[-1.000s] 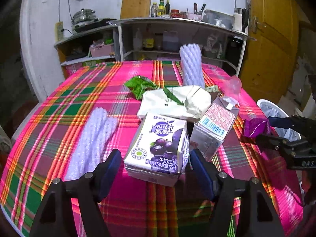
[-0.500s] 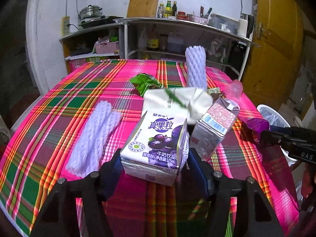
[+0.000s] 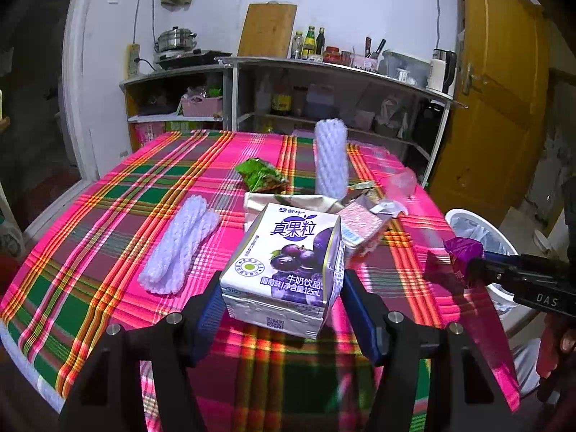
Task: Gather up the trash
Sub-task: 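Carry the purple wrapper to the bin with the right gripper while the left carries the grape carton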
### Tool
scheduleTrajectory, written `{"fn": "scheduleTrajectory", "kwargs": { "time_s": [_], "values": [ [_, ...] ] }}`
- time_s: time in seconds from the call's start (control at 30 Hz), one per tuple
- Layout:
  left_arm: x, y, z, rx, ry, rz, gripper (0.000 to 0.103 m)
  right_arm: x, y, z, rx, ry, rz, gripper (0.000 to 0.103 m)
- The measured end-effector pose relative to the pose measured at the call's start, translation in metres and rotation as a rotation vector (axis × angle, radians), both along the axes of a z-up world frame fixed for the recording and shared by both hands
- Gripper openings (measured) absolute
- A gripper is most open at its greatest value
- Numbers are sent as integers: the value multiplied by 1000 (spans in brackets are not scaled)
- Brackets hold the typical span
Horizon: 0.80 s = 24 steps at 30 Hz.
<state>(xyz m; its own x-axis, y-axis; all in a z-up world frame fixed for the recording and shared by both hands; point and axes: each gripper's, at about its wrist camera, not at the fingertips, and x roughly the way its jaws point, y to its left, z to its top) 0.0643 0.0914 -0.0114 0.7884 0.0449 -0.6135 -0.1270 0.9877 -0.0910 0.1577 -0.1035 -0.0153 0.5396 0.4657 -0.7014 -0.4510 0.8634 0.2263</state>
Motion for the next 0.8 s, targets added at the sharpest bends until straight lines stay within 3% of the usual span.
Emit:
{"fn": "scheduleTrajectory", "kwargs": {
  "time_s": [0.3,0.8],
  "values": [
    [-10,-31,17,6,-35,-52,62,-16,-27,10,24,-21,-55,33],
    [12,-100,22,-16,-24,-248,62,-16,-87,7,15,-26,-204,33]
  ]
}}
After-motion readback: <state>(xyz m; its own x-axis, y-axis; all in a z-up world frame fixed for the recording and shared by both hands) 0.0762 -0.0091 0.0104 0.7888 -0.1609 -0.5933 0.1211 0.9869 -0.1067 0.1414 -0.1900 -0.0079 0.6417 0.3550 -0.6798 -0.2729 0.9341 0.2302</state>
